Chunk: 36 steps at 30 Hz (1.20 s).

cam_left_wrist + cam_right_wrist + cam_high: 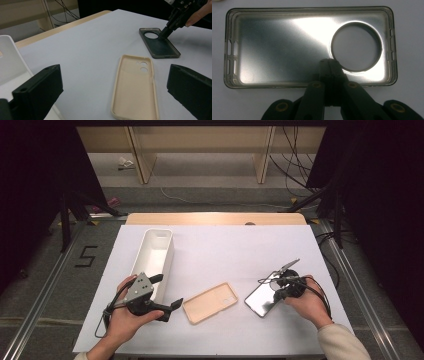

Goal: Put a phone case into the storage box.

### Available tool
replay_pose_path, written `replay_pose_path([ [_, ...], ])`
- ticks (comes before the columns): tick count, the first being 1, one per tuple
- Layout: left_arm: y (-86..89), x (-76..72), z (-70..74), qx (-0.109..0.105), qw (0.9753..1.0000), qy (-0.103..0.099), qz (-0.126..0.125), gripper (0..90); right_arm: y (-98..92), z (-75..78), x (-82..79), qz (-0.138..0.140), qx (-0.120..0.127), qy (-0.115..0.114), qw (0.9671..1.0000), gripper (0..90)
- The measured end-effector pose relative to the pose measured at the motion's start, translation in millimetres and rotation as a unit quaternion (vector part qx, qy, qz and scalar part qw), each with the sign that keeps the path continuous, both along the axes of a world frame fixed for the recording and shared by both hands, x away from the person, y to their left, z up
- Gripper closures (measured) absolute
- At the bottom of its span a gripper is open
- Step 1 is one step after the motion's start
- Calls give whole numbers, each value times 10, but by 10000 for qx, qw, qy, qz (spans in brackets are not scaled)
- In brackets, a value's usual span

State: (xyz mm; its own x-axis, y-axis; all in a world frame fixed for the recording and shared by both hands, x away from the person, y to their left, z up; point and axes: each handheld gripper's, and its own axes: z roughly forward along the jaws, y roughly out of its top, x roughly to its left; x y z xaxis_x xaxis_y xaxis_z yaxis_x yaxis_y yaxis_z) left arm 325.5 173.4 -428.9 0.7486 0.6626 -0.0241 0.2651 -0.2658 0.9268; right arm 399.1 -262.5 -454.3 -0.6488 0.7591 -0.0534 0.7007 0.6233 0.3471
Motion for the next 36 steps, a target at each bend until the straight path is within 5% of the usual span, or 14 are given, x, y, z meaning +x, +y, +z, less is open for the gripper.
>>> replay_pose_path([
  [8, 0, -1, -1, -2, 10000, 7, 8, 0, 139, 25, -45, 313, 128, -5, 9994, 900],
  [18, 9, -4, 8, -31, 10000, -6, 28, 0, 201, 23, -164, 634, -57, 179, 9978, 900],
  [36, 3, -8, 10, -23, 10000, -15, 10, 0, -178, 33, -236, 457, -286, 279, 9982, 900],
])
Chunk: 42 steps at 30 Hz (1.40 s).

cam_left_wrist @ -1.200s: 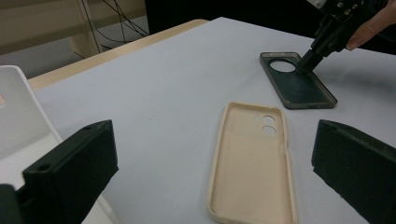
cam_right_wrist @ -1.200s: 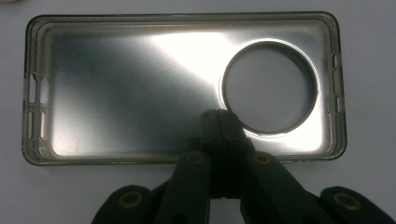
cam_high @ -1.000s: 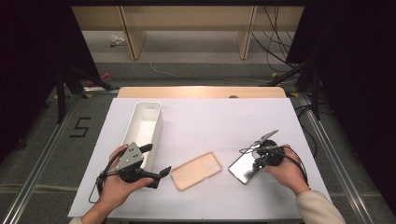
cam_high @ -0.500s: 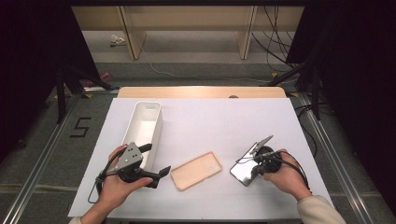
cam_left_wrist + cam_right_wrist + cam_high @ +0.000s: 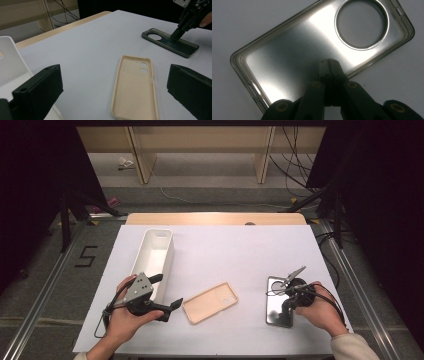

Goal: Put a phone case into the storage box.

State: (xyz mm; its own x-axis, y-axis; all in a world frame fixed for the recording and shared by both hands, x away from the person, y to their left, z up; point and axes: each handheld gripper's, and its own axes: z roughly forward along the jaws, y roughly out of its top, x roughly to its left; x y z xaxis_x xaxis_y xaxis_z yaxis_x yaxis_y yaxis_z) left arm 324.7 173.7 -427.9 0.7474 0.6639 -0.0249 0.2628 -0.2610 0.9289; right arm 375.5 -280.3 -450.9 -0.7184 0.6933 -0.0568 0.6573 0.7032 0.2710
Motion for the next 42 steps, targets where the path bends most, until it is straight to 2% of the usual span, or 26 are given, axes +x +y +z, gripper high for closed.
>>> replay_pose_path([
  [13, -3, 0, -4, -4, 10000, 17, -4, 0, -15, 13, 2, -32, -3, -33, 10000, 900],
  [14, -3, 1, -5, 1, 10000, 15, -6, 0, -11, 29, -1, -2, 14, -51, 10000, 887],
  [16, -2, 2, -6, 14, 10000, 19, -10, 0, 11, 68, -15, 166, -1, -102, 9998, 795],
  [18, -4, 3, -8, 15, 10000, 22, -13, 0, 35, 99, -38, 499, -56, -205, 9985, 709],
  [20, -8, 1, -9, 22, 10000, 22, -23, 0, 66, 114, -60, 828, -257, -306, 9958, 566],
  [23, -12, -1, -5, 15, 10000, 11, -21, 1, 115, 156, -106, 1358, -470, -444, 9886, 446],
  [24, -12, 0, -6, 12, 10000, 11, -21, 0, 137, 177, -122, 1479, -527, -413, 9867, 406],
  [27, -10, 0, -8, 1, 10000, 27, -17, 1, 198, 216, -173, 1698, -614, -337, 9830, 326],
  [30, -7, 2, -8, -11, 10000, 30, -10, 1, 255, 206, -229, 1858, -802, -249, 9790, 263],
  [33, -8, 2, -9, -12, 10000, 33, -10, 1, 302, 191, -275, 2019, -922, -124, 9750, 253],
  [34, -8, 2, -9, -12, 10000, 33, -10, 1, 302, 191, -275, 2019, -922, -124, 9750, 253],
  [35, -8, 2, -9, -14, 10000, 34, -12, 1, 321, 178, -297, 2189, -987, -88, 9707, 254],
  [37, -9, 2, -9, -14, 10000, 35, -12, 1, 340, 170, -321, 2280, -1126, -40, 9671, 255],
  [42, -11, 3, -10, -11, 10000, 35, -15, 1, 361, 135, -353, 2370, -1329, 65, 9624, 257],
])
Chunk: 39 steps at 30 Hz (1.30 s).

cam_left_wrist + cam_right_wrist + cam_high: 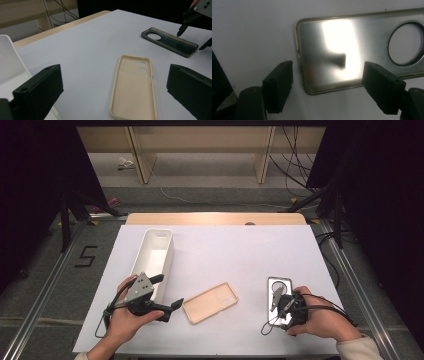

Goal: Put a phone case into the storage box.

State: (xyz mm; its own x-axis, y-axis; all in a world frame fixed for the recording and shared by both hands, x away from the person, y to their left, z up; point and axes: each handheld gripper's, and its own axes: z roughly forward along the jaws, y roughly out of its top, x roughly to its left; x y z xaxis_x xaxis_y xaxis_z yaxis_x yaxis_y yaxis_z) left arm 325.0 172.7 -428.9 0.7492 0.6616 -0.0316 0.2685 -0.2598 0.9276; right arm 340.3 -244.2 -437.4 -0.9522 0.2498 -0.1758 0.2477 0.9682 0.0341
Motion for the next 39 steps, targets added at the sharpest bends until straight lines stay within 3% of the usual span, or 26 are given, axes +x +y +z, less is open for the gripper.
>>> replay_pose_path([
  [17, -1, 2, -5, -22, 10000, 19, 1, 1, 51, -76, -36, 235, -281, 72, 9993, 267],
  [39, -3, 0, -5, -8, 10000, 12, -23, 1, 129, -135, -24, 312, -331, -24, 9990, 419],
])
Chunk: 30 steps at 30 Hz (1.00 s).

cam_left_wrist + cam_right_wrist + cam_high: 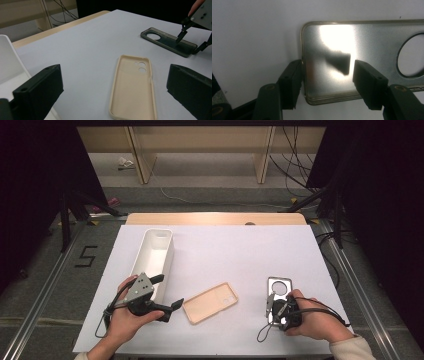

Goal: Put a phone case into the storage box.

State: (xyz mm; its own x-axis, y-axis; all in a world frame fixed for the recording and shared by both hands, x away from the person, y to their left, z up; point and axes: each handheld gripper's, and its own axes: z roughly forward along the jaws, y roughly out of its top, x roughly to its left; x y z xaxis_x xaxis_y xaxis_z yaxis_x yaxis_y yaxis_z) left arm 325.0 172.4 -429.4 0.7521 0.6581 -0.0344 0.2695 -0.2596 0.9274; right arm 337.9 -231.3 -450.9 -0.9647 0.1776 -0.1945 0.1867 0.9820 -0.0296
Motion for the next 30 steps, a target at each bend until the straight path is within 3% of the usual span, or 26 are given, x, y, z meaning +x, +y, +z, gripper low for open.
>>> replay_pose_path([
  [19, -8, -4, -3, -7, 10000, 3, -32, 1, 39, 3, -61, 296, -48, 328, 9990, 745],
  [30, -7, -4, -3, -2, 10000, 0, -42, 2, 54, 7, -88, 329, -60, 449, 9984, 850],
])
